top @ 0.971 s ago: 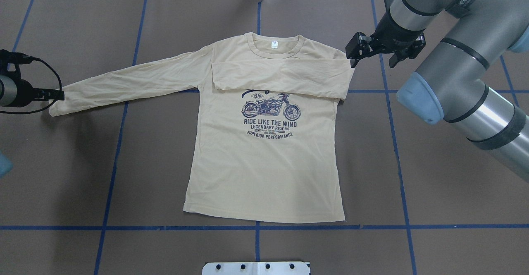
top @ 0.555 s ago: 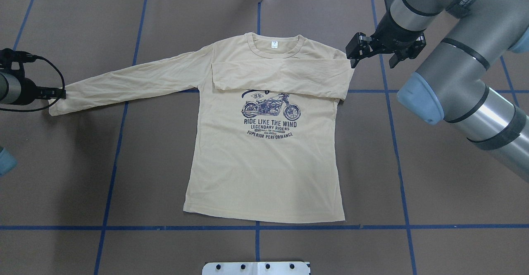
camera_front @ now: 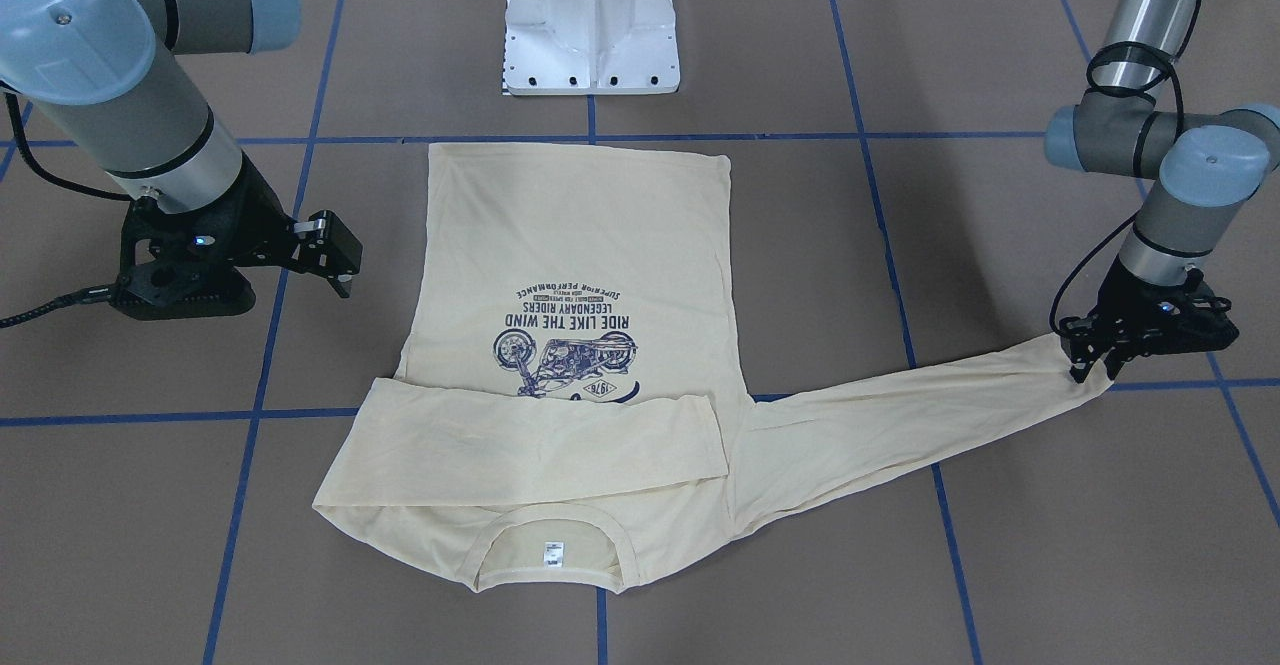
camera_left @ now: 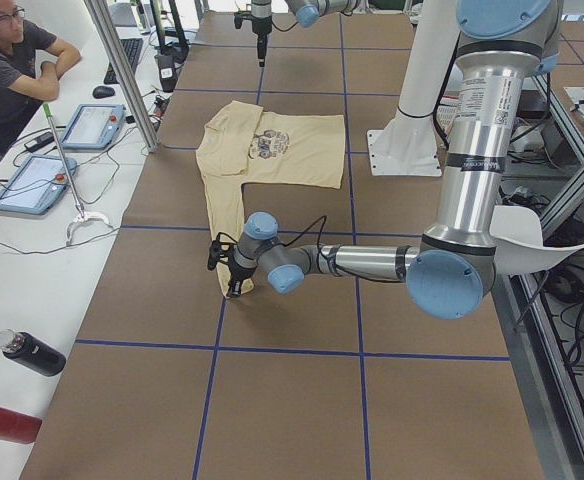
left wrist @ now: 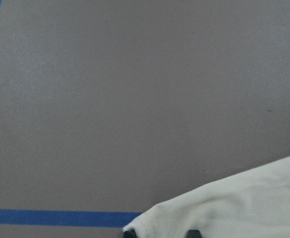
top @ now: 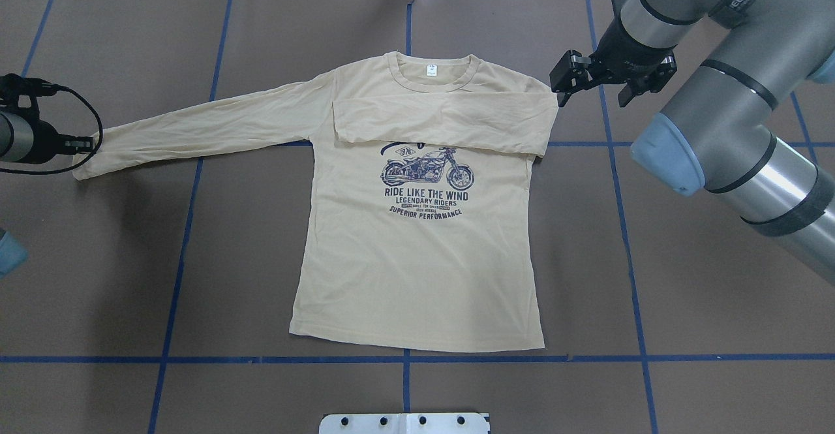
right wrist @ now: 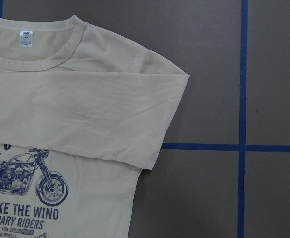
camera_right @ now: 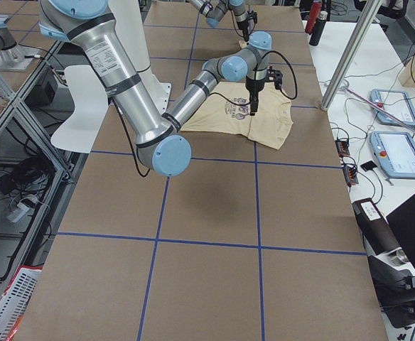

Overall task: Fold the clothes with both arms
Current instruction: 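Grasp the cuff of the sleeve nearest the left gripper and lift it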

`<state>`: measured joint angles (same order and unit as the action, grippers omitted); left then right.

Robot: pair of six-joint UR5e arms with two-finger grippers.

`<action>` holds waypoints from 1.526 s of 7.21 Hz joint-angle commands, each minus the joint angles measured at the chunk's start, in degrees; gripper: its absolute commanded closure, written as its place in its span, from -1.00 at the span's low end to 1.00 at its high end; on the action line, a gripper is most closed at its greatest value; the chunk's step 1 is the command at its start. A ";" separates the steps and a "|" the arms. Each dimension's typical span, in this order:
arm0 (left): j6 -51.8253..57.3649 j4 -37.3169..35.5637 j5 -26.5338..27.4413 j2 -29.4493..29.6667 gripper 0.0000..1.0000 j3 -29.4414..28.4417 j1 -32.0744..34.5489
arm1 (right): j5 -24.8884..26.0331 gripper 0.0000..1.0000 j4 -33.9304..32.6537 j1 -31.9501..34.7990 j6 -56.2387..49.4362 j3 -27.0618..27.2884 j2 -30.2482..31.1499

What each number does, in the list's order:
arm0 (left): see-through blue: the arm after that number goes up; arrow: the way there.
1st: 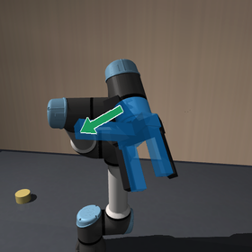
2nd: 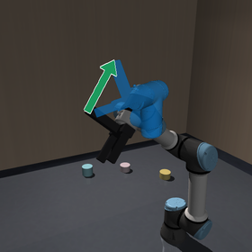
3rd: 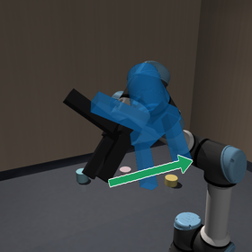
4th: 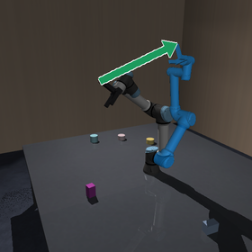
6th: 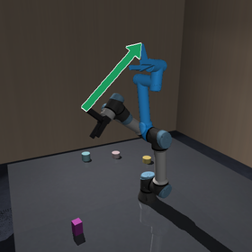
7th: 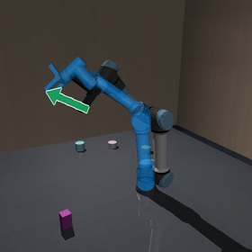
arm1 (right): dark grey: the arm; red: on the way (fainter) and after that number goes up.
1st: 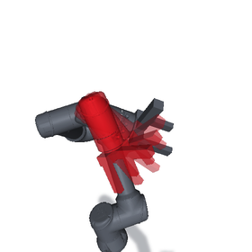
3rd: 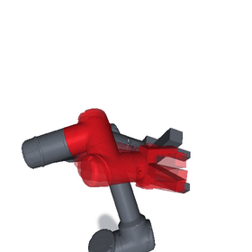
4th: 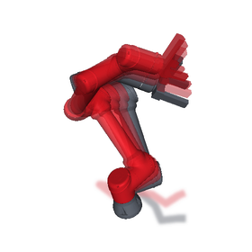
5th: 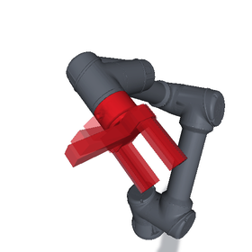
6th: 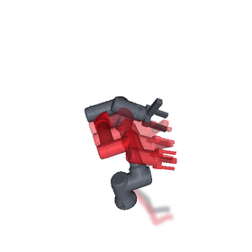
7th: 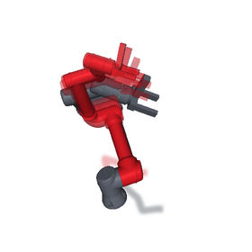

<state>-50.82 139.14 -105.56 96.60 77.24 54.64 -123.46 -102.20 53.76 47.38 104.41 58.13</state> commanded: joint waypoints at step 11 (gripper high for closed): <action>-3.30 -36.94 -9.65 15.92 1.00 22.43 3.72 | -1.96 -1.00 0.16 1.96 -0.10 0.88 1.81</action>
<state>-52.41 110.59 -113.64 105.32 98.66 57.88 -125.06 -102.01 55.33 47.25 104.75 59.46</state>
